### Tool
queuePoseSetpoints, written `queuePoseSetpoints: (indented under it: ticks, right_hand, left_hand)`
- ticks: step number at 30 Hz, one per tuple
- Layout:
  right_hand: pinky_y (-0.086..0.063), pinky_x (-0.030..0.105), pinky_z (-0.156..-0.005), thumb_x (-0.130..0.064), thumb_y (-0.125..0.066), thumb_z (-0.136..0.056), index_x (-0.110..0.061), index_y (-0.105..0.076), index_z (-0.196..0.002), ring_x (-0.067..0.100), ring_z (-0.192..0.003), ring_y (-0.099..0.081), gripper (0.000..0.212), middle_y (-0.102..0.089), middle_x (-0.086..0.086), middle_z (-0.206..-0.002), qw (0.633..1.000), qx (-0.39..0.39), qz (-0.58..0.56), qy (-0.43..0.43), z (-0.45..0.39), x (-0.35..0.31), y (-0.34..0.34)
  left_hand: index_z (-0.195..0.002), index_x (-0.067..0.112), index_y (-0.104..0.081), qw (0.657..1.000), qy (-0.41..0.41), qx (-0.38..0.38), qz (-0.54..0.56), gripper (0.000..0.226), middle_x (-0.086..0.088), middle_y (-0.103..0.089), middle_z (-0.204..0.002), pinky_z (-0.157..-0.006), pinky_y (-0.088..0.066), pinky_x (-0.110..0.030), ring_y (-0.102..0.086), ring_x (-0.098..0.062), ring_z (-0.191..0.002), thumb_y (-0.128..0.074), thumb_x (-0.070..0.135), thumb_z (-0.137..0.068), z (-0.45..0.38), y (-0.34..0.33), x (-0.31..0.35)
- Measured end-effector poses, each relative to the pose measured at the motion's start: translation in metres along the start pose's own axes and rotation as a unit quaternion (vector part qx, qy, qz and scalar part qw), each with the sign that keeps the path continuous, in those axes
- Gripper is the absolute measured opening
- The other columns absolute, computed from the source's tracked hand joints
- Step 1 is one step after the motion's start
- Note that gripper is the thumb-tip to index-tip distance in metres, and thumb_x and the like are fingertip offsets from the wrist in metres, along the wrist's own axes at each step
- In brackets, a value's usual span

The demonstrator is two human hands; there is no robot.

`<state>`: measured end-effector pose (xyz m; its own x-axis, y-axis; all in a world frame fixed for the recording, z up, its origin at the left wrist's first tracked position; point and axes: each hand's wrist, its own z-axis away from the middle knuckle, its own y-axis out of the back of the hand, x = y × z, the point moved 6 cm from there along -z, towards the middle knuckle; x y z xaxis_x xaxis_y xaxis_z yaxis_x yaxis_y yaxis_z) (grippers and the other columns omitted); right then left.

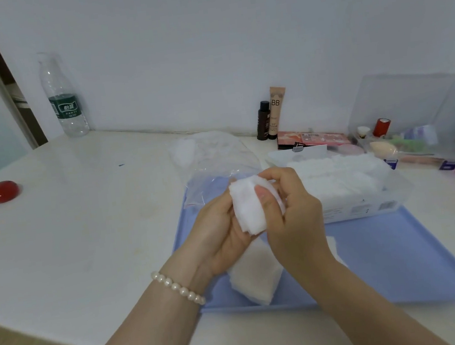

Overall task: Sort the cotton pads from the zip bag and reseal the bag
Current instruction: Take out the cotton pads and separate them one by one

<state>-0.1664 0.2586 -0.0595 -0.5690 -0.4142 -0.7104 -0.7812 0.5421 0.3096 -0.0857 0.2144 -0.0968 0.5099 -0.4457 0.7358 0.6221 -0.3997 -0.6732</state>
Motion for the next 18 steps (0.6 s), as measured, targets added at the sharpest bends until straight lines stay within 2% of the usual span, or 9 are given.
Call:
queuePoseSetpoints:
  ticks: [2, 4, 5, 7, 9, 11, 14, 16, 18]
  right_hand:
    - [-0.039, 0.01, -0.062, -0.023, -0.044, -0.09, -0.034, -0.05, -0.096, 0.002, -0.074, -0.054, 0.014, -0.053, -0.022, -0.076, 0.999, 0.009, 0.032, 0.008, 0.001, 0.001, 0.0]
    - [-0.042, 0.022, -0.061, -0.025, -0.042, -0.091, -0.028, -0.053, -0.101, 0.01, -0.071, -0.056, 0.016, -0.054, -0.017, -0.077, 0.997, 0.023, 0.071, 0.014, 0.002, 0.002, 0.001]
    - [-0.043, 0.027, -0.06, -0.028, -0.041, -0.091, -0.026, -0.053, -0.105, 0.015, -0.071, -0.057, 0.019, -0.055, -0.013, -0.078, 0.995, 0.026, 0.093, 0.018, 0.002, 0.001, 0.002]
    - [-0.045, 0.032, -0.058, -0.035, -0.04, -0.09, -0.025, -0.051, -0.108, 0.018, -0.067, -0.057, 0.023, -0.055, -0.009, -0.074, 0.992, 0.018, 0.124, 0.018, 0.0, 0.0, 0.004]
    - [-0.041, 0.032, -0.055, -0.04, -0.046, -0.09, -0.024, -0.047, -0.104, 0.013, -0.057, -0.05, 0.022, -0.046, -0.012, -0.059, 0.992, -0.007, 0.13, 0.003, -0.001, 0.001, 0.004]
    - [-0.037, 0.028, -0.054, -0.037, -0.054, -0.09, -0.023, -0.044, -0.096, 0.007, -0.05, -0.042, 0.018, -0.038, -0.012, -0.05, 0.995, -0.021, 0.085, -0.043, -0.003, 0.004, 0.006]
    - [-0.038, 0.025, -0.053, -0.025, -0.05, -0.094, -0.023, -0.046, -0.081, 0.005, -0.048, -0.043, 0.013, -0.045, -0.011, -0.05, 0.993, 0.008, -0.034, -0.115, -0.009, 0.014, 0.016]
    - [-0.041, 0.029, -0.052, -0.014, -0.05, -0.094, -0.02, -0.052, -0.076, 0.01, -0.048, -0.045, 0.019, -0.049, -0.003, -0.053, 0.989, -0.042, -0.047, -0.137, -0.014, 0.02, 0.021]
    - [-0.043, 0.026, -0.055, -0.014, -0.063, -0.085, -0.021, -0.059, -0.072, 0.009, -0.05, -0.047, 0.016, -0.052, -0.002, -0.056, 0.973, -0.178, 0.005, -0.148, -0.012, 0.02, 0.018]
  left_hand:
    - [-0.104, 0.001, -0.066, 1.0, 0.011, 0.021, 0.019, 0.053, -0.017, -0.071, -0.099, -0.067, -0.058, -0.029, -0.071, -0.022, -0.084, -0.031, 0.04, -0.099, 0.0, 0.003, -0.001]
    - [-0.103, 0.002, -0.071, 0.999, 0.015, 0.014, 0.027, 0.068, -0.017, -0.069, -0.107, -0.075, -0.058, -0.03, -0.07, -0.023, -0.09, -0.034, 0.057, -0.087, -0.002, 0.003, -0.003]
    - [-0.1, 0.004, -0.073, 1.0, 0.014, 0.003, 0.023, 0.067, -0.016, -0.068, -0.109, -0.08, -0.057, -0.03, -0.069, -0.022, -0.092, -0.039, 0.058, -0.08, 0.0, 0.0, -0.002]
    - [-0.092, 0.005, -0.076, 1.0, -0.005, -0.004, -0.015, 0.049, -0.015, -0.07, -0.105, -0.081, -0.056, -0.029, -0.069, -0.021, -0.091, -0.051, 0.044, -0.075, 0.002, 0.0, -0.002]
    - [-0.094, 0.001, -0.071, 0.998, -0.031, -0.004, -0.057, 0.034, -0.016, -0.071, -0.099, -0.079, -0.057, -0.028, -0.07, -0.02, -0.087, -0.057, 0.026, -0.077, 0.004, 0.001, 0.0]
    - [-0.104, -0.004, -0.065, 0.997, -0.041, -0.006, -0.07, 0.033, -0.019, -0.069, -0.104, -0.08, -0.057, -0.029, -0.069, -0.022, -0.088, -0.06, 0.016, -0.078, 0.003, 0.003, 0.0]
    - [-0.116, -0.008, -0.057, 0.996, -0.054, 0.041, -0.05, 0.044, -0.021, -0.067, -0.11, -0.077, -0.058, -0.032, -0.07, -0.026, -0.089, -0.059, 0.01, -0.076, 0.001, 0.012, 0.009]
    - [-0.113, -0.006, -0.057, 0.995, -0.072, 0.064, -0.033, 0.04, -0.018, -0.07, -0.103, -0.074, -0.058, -0.033, -0.071, -0.027, -0.086, -0.058, 0.009, -0.076, 0.001, 0.02, 0.018]
    - [-0.111, -0.005, -0.058, 0.993, -0.077, 0.079, -0.029, 0.038, -0.016, -0.071, -0.101, -0.072, -0.058, -0.033, -0.071, -0.026, -0.086, -0.058, 0.01, -0.076, 0.004, 0.026, 0.025]
